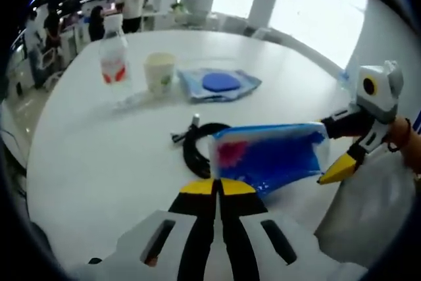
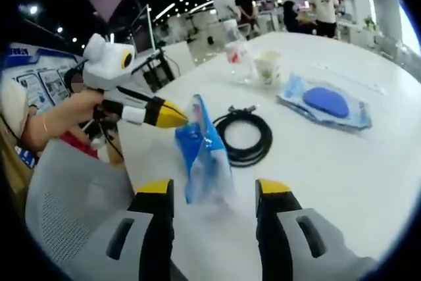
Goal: Arrange the tabletop items into an orderly group along one side of the table until the central work area is clear of visible clutter.
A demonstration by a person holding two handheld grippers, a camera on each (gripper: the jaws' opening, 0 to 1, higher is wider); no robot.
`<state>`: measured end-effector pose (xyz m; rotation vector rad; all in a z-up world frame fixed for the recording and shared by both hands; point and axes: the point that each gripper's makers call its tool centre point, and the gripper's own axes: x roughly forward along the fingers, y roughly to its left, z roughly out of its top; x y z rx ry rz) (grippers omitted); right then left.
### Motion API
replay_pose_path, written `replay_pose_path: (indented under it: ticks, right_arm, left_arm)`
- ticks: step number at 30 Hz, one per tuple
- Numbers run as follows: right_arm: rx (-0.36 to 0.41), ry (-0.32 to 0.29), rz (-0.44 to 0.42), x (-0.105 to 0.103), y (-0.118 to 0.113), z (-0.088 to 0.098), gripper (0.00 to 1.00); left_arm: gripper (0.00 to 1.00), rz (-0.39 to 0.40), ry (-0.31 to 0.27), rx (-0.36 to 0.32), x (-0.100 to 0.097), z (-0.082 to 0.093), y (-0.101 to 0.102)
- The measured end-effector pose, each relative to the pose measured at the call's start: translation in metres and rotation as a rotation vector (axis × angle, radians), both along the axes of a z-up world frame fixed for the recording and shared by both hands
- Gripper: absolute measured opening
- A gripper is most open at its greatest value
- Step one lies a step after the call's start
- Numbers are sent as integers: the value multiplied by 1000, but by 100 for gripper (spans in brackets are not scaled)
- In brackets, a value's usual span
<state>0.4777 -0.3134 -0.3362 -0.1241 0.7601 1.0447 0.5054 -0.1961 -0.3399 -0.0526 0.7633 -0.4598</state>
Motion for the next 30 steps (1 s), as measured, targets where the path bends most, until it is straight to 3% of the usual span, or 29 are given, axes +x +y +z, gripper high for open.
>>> replay_pose_path:
  ticks: [15,21,30]
  right_arm:
    - [-17,-82,-6,12,2,-5,24]
    - [18,-43,-39,16,-1,-2,20]
    - [29,-16,-32,14,-3,1,5]
  left_arm:
    - [0,-6,-1,-2,0,0,0]
    - [0,-12,6,-5,0,0,-1]
    - [0,-55,-5,-4,-2,1,-8]
